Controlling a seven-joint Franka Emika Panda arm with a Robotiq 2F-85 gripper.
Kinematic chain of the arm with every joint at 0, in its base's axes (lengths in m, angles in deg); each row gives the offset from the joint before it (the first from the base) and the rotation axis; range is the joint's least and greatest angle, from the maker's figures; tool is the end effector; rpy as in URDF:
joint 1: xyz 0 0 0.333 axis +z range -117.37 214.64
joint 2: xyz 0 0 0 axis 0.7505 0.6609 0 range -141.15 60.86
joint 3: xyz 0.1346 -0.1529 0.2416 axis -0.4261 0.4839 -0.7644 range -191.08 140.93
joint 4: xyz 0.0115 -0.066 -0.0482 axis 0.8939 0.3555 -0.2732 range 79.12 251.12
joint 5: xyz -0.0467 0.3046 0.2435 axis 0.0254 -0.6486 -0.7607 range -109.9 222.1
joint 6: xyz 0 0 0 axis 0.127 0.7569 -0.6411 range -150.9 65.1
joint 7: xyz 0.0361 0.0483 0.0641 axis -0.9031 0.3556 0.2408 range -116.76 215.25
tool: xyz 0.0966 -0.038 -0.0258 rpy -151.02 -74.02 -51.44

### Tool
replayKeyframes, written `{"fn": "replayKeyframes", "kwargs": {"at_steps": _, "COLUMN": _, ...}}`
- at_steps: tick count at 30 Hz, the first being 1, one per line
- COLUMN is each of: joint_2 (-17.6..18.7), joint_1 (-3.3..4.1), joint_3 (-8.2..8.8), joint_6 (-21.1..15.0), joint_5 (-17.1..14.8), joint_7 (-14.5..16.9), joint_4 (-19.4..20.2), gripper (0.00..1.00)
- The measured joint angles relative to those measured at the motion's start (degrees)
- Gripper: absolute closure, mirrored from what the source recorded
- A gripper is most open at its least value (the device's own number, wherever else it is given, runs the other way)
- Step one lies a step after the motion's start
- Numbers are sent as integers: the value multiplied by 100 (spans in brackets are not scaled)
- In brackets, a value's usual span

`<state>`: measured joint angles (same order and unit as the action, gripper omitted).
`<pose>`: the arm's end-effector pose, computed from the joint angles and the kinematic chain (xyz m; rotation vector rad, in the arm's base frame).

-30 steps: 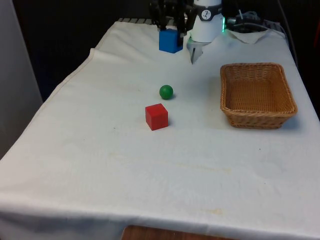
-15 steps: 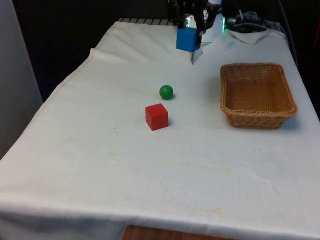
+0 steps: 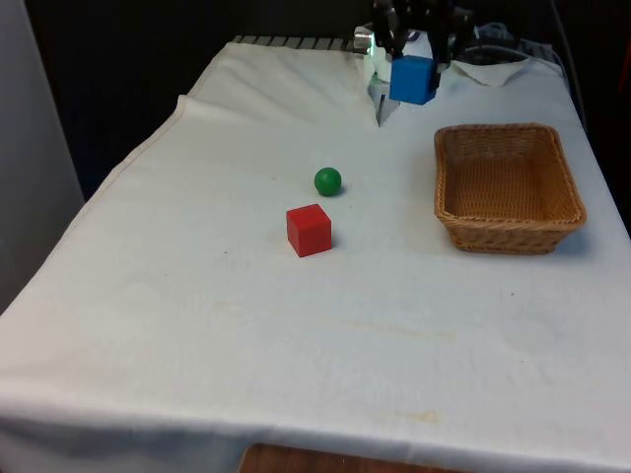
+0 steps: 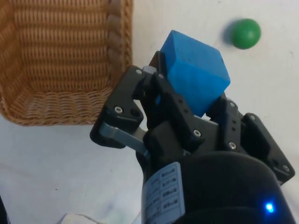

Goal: Place all non-red objects into the basket.

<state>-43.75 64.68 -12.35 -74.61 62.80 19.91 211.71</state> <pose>0.4971 0.0283 0.3537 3.0466 -0.5702 0.1766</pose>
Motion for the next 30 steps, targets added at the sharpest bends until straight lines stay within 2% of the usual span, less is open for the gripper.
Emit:
{"fn": "replayKeyframes", "kwargs": {"at_steps": 1, "joint_2": 0, "joint_1": 0, "joint_3": 0, "joint_6": 0, "joint_5": 0, "joint_7": 0, "joint_4": 0, "gripper": 100}}
{"fn": "replayKeyframes", "kwargs": {"at_steps": 7, "joint_2": 115, "joint_1": 6, "joint_3": -264, "joint_6": -34, "joint_5": 0, "joint_7": -155, "joint_4": -17, "gripper": 100}}
{"fn": "replayKeyframes", "kwargs": {"at_steps": 10, "joint_2": 195, "joint_1": 11, "joint_3": -327, "joint_6": -80, "joint_5": 0, "joint_7": -178, "joint_4": -40, "gripper": 100}}
{"fn": "replayKeyframes", "kwargs": {"at_steps": 17, "joint_2": 596, "joint_1": 17, "joint_3": -561, "joint_6": -275, "joint_5": -11, "joint_7": -206, "joint_4": -178, "gripper": 100}}
{"fn": "replayKeyframes", "kwargs": {"at_steps": 30, "joint_2": 1060, "joint_1": 23, "joint_3": -825, "joint_6": -533, "joint_5": -86, "joint_7": -212, "joint_4": -344, "gripper": 100}}
